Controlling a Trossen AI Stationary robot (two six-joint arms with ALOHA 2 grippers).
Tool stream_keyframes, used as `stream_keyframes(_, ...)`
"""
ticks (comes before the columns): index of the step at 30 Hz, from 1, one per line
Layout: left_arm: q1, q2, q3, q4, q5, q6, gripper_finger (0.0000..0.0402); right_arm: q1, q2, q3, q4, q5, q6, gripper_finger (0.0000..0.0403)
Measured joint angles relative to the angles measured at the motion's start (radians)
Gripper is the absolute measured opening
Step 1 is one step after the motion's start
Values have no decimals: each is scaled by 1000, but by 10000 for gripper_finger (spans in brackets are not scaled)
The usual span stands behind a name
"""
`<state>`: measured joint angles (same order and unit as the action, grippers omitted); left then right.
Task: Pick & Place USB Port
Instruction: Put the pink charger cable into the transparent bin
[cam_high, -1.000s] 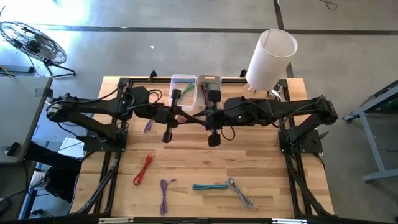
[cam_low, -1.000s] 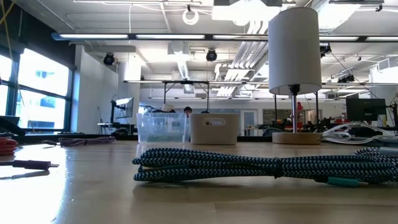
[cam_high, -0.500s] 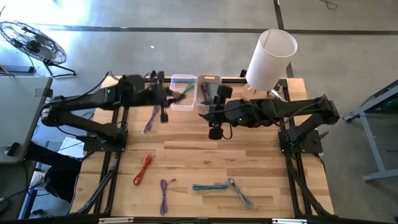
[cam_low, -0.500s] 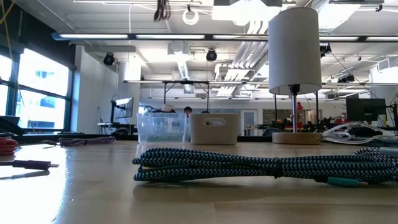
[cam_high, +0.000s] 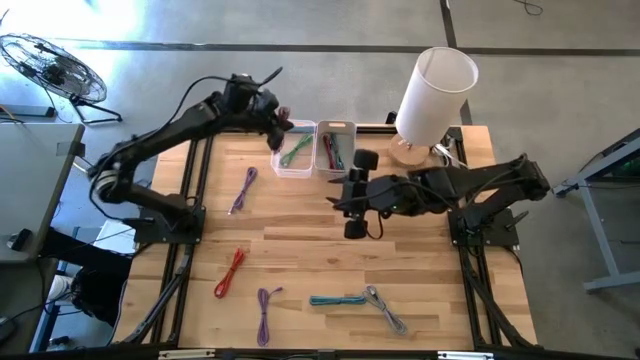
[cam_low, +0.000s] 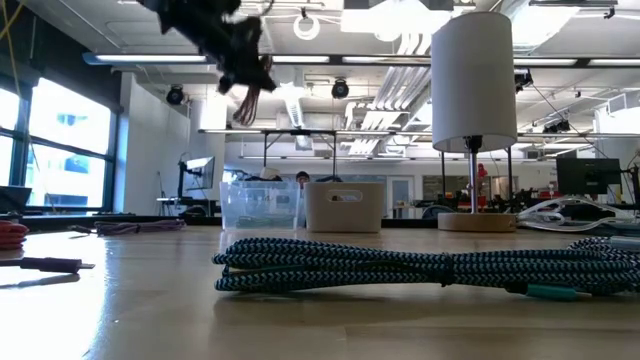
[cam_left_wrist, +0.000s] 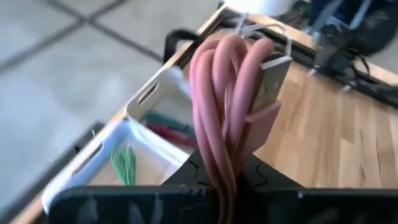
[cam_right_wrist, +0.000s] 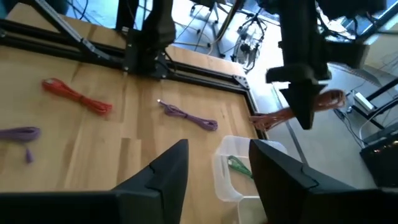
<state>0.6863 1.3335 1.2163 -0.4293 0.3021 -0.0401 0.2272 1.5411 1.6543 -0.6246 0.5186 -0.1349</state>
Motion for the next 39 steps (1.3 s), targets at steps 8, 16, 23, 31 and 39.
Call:
stream_keyframes(8, 27, 144, 0, 19, 43, -43, 6, 29, -11, 0, -46, -2, 34, 134)
stream_keyframes(16, 44, 260, 0, 35, 47, -40, 6, 35, -12, 0, -50, -10, 34, 118)
stream_keyframes(23, 54, 289, -1, 70, 84, -17, 52, 35, -12, 0, -50, -1, 48, 132)
stream_keyframes(31, 54, 289, 0, 62, 81, 6, 96, 35, -12, 0, -49, -1, 38, 164)
stream_keyframes(39, 54, 289, 0, 10, 84, 22, 101, 35, -12, 0, -54, -2, 38, 174)
